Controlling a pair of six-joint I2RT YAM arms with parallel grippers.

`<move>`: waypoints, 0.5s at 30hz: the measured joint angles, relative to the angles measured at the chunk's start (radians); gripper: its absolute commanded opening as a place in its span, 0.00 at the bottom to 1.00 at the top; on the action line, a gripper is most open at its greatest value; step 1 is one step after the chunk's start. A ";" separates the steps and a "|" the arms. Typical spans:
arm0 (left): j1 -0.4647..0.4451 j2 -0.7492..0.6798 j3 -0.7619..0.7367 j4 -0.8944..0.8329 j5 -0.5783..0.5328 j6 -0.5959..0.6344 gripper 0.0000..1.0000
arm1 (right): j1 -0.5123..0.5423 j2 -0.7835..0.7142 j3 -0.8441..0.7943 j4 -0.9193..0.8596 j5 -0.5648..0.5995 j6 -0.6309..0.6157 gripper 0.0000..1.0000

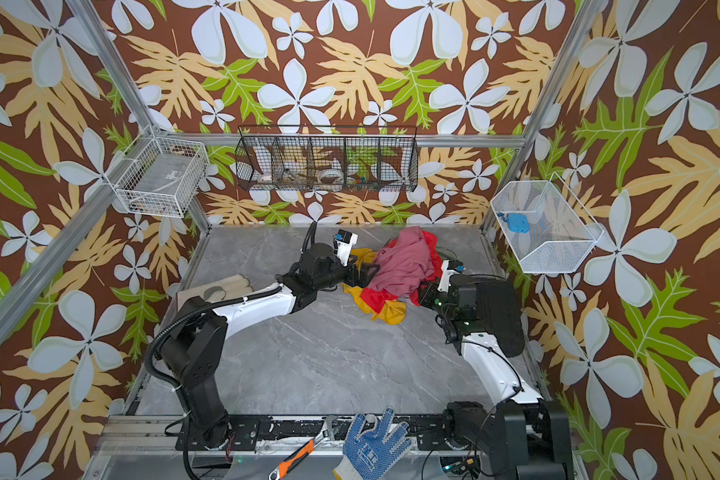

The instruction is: Pick out a specific cloth from the pile

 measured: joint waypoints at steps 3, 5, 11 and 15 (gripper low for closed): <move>-0.021 0.061 0.080 -0.035 0.016 -0.004 1.00 | 0.000 0.075 0.028 -0.037 -0.021 -0.014 0.56; -0.034 0.111 0.155 -0.077 0.017 -0.004 0.99 | 0.000 0.096 0.049 -0.058 -0.023 -0.029 0.62; -0.056 0.221 0.295 -0.179 0.019 -0.032 0.98 | -0.014 0.047 0.068 -0.105 0.034 -0.091 0.68; -0.062 0.278 0.366 -0.232 0.015 -0.057 0.97 | -0.070 0.017 0.066 -0.133 0.035 -0.111 0.68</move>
